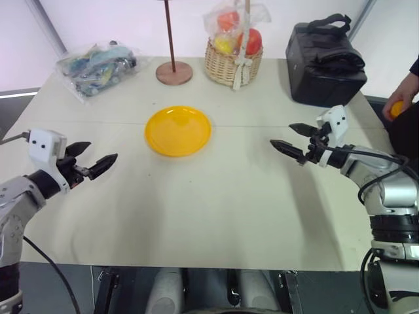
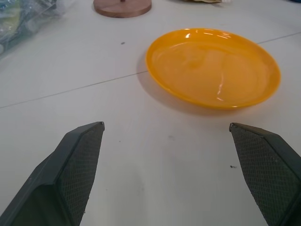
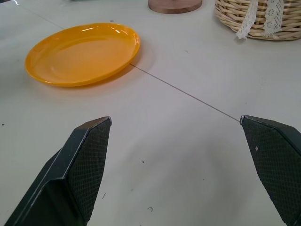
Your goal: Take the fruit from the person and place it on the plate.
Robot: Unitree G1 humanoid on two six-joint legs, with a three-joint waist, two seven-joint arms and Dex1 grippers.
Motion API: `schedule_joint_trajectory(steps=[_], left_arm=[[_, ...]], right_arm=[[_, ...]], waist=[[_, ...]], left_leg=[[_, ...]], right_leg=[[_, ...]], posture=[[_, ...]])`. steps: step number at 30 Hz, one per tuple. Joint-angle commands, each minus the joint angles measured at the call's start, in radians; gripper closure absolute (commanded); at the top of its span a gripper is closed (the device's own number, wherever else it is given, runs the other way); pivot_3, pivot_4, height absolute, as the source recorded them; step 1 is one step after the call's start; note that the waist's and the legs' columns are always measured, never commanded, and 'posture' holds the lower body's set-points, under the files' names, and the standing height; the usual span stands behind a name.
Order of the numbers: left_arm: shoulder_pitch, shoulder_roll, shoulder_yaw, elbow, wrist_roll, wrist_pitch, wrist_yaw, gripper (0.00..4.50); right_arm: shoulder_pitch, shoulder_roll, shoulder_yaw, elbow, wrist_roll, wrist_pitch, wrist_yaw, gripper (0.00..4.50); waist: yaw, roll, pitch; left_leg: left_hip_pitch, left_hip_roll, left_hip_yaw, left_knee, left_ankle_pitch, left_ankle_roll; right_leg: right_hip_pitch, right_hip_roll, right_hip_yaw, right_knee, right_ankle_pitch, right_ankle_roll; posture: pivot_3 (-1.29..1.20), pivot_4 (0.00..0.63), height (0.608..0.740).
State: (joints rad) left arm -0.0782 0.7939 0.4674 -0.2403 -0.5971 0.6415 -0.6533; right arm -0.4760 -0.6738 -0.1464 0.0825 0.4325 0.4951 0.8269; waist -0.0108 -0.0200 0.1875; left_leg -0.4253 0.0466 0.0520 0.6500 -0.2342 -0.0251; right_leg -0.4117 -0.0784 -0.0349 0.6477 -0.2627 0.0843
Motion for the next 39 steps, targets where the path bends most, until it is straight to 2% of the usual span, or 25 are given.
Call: schedule_joint_trajectory(steps=[1, 13, 39], left_arm=[[-0.024, 0.020, 0.021, -0.021, 0.000, -0.011, -0.003, 0.04], [-0.062, 0.021, -0.007, 0.002, 0.013, -0.013, -0.017, 0.04], [-0.033, 0.013, 0.005, -0.012, 0.008, -0.010, -0.015, 0.04]], right_arm=[[-0.004, -0.002, -0.021, -0.032, 0.005, -0.003, -0.009, 0.00], [0.017, -0.001, -0.025, -0.052, 0.015, 0.001, -0.026, 0.00], [0.019, 0.002, -0.015, -0.070, 0.016, 0.021, -0.022, 0.00]], waist=[[0.000, 0.000, 0.000], [-0.001, 0.000, 0.000], [0.000, 0.000, 0.000]], left_leg=[[0.000, 0.000, 0.000, 0.000, 0.000, 0.000], [0.000, 0.000, 0.000, 0.000, 0.000, 0.000], [0.000, 0.000, 0.000, 0.000, 0.000, 0.000]], right_leg=[[0.000, 0.000, 0.000, 0.000, 0.000, 0.000], [0.000, 0.000, 0.000, 0.000, 0.000, 0.000], [0.000, 0.000, 0.000, 0.000, 0.000, 0.000]], posture=[[0.00, 0.150, 0.740], [0.00, 0.150, 0.740], [0.00, 0.150, 0.740]])
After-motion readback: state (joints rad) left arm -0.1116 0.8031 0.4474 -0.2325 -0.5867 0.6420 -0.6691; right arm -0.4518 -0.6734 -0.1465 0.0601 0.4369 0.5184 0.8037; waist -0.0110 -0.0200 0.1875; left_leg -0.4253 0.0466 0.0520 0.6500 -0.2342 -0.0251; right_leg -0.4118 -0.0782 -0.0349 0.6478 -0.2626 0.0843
